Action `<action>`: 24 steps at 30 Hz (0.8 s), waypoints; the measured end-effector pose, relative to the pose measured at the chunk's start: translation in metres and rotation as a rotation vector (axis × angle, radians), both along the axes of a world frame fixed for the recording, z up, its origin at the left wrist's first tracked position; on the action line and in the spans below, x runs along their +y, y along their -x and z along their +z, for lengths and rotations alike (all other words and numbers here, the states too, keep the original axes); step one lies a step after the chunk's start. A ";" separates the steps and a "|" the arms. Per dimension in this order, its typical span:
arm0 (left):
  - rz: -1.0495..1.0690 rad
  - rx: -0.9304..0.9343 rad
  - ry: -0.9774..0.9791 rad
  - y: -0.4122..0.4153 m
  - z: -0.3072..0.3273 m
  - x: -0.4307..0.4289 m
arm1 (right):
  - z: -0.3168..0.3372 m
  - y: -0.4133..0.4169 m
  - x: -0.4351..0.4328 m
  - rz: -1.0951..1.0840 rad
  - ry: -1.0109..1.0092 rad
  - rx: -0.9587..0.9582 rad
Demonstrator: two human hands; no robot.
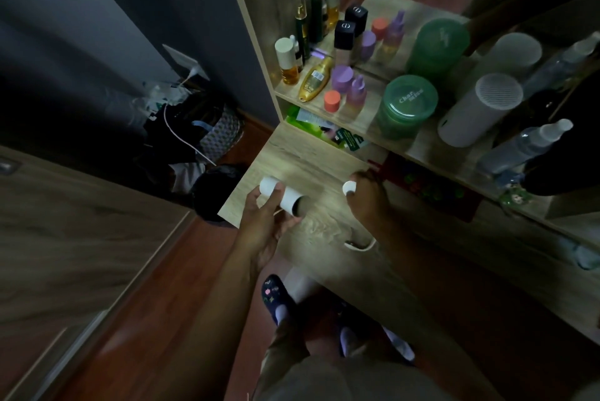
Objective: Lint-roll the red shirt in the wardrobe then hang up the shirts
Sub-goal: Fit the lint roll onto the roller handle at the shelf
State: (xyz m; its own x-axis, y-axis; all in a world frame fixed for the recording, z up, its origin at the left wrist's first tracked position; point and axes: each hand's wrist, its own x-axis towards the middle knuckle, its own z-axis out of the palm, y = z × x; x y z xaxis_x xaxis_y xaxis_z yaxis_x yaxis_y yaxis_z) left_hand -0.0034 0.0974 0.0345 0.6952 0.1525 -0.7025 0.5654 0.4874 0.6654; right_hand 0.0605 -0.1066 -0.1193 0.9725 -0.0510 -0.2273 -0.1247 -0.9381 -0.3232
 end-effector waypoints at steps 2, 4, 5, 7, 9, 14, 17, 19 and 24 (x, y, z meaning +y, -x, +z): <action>0.009 -0.006 0.004 0.002 0.001 0.000 | 0.000 0.001 -0.001 0.035 -0.026 -0.044; 0.024 -0.001 0.004 0.004 0.002 0.001 | -0.001 0.001 -0.003 0.070 -0.051 -0.052; 0.029 0.006 0.010 0.004 0.003 0.002 | -0.001 0.002 -0.004 0.082 -0.060 -0.053; 0.033 0.013 0.038 0.006 0.003 0.004 | 0.001 0.004 -0.005 0.082 -0.100 -0.052; 0.044 0.007 0.042 0.008 0.003 0.006 | 0.011 0.006 -0.001 -0.009 -0.296 -0.045; 0.105 0.003 0.040 0.014 0.004 0.009 | 0.091 0.021 0.014 -0.358 -1.167 0.132; 0.113 -0.009 0.040 0.016 0.008 0.006 | 0.136 0.039 0.016 -0.245 -1.275 0.198; 0.104 -0.023 0.038 0.018 0.011 0.004 | 0.151 0.051 0.019 -0.208 -1.339 0.210; 0.058 -0.057 0.024 0.019 0.016 -0.004 | 0.164 0.066 0.026 -0.172 -1.356 0.186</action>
State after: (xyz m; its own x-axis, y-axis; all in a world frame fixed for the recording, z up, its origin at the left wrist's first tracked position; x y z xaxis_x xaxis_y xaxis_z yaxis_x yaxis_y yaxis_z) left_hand -0.0225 0.0935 0.0509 0.7244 0.1769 -0.6663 0.4976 0.5347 0.6830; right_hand -0.0053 -0.0803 0.0449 0.9266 0.1977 -0.3198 -0.3475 0.1257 -0.9292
